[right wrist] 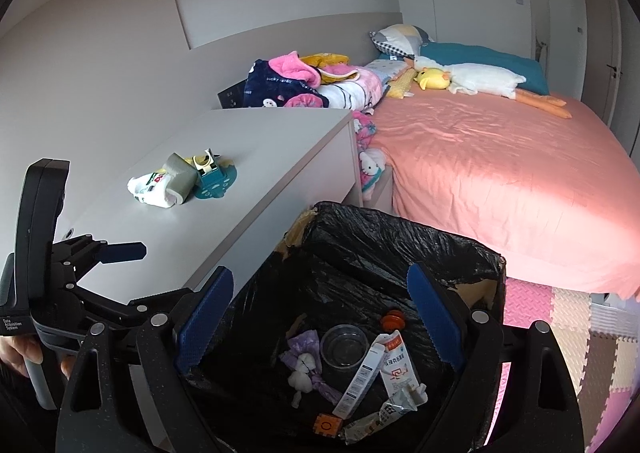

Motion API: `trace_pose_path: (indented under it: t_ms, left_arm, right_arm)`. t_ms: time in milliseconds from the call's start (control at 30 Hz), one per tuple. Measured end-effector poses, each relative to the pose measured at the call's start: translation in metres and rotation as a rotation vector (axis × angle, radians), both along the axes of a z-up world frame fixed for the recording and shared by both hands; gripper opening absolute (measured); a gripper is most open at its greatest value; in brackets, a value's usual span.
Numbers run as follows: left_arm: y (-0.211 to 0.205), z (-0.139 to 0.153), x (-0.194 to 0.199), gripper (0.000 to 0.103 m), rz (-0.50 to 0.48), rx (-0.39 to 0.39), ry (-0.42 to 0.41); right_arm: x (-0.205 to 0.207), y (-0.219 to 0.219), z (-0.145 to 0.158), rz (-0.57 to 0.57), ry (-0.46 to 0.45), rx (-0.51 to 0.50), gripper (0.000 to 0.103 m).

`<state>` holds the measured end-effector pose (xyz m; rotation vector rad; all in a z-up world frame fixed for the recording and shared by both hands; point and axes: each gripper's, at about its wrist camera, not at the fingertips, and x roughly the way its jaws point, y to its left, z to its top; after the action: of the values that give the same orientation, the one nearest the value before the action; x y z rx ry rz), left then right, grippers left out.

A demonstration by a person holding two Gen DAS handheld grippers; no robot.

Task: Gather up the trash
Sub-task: 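Move both open tools back over the AD bottle and teal holder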

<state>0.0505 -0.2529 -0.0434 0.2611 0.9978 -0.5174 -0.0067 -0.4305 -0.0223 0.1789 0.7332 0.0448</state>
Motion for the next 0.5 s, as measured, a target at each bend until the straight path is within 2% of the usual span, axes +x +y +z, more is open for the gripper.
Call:
trace_pose_path:
  t_ms: [500]
  left_arm:
    - [0.054, 0.0, 0.034, 0.096, 0.14, -0.026, 0.004]
  right_arm:
    - [0.036, 0.038, -0.004, 0.08, -0.001, 0.008, 0.089]
